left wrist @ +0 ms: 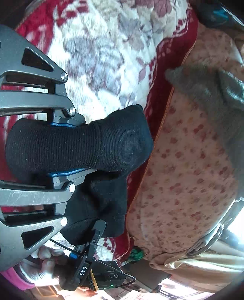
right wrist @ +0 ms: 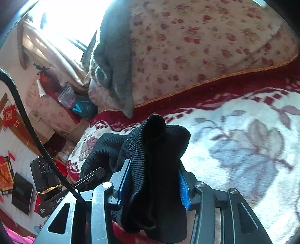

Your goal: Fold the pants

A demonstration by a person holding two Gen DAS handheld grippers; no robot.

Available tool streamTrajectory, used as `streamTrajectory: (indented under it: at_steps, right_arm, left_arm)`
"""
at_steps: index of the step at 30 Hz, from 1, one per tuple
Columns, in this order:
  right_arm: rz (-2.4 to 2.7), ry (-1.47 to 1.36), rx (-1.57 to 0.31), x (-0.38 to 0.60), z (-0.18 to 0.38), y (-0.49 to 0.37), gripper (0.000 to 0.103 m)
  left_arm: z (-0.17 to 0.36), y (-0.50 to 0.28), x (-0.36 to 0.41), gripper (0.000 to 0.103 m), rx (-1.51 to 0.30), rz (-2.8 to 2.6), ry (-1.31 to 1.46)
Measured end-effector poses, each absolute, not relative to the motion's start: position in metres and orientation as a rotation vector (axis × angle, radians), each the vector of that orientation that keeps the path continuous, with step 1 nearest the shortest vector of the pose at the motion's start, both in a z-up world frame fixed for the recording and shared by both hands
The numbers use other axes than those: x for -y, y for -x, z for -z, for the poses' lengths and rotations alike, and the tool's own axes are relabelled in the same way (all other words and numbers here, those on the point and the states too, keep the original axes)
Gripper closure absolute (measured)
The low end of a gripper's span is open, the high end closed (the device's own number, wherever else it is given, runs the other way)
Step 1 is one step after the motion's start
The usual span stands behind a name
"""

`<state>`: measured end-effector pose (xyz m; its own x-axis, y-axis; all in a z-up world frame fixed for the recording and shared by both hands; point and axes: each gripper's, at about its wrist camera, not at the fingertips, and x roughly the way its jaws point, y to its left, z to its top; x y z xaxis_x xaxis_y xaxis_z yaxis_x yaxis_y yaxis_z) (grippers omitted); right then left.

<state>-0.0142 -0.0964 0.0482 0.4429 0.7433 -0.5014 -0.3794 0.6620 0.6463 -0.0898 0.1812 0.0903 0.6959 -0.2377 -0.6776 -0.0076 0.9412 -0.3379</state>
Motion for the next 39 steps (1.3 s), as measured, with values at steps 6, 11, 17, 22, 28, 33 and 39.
streamTrajectory:
  at_steps: [6, 11, 17, 22, 28, 33, 39]
  right_arm:
    - [-0.804, -0.442, -0.856, 0.047, -0.060, 0.005, 0.059]
    - [-0.853, -0.418, -0.878, 0.004, -0.061, -0.002, 0.059]
    - [-0.899, -0.395, -0.936, -0.047, -0.048, -0.009, 0.059]
    - [-0.908, -0.361, -0.980, -0.078, -0.034, -0.016, 0.059]
    - [-0.896, -0.317, -1.012, -0.102, -0.020, -0.029, 0.059]
    - [-0.863, -0.317, -1.075, -0.102, -0.002, -0.040, 0.056]
    - [-0.845, -0.377, -1.109, -0.095, 0.010, -0.044, 0.044]
  left_arm:
    - [-0.103, 0.104, -0.225, 0.071, -0.750, 0.048, 0.344]
    - [-0.103, 0.114, -0.260, 0.071, -0.737, -0.015, 0.358]
    - [-0.092, 0.121, -0.299, 0.071, -0.746, -0.087, 0.391]
    - [-0.081, 0.124, -0.321, 0.071, -0.753, -0.136, 0.421]
    - [-0.063, 0.124, -0.337, 0.071, -0.783, -0.160, 0.467]
    - [-0.052, 0.121, -0.339, 0.066, -0.809, -0.181, 0.487]
    - [-0.047, 0.120, -0.339, 0.053, -0.825, -0.211, 0.486]
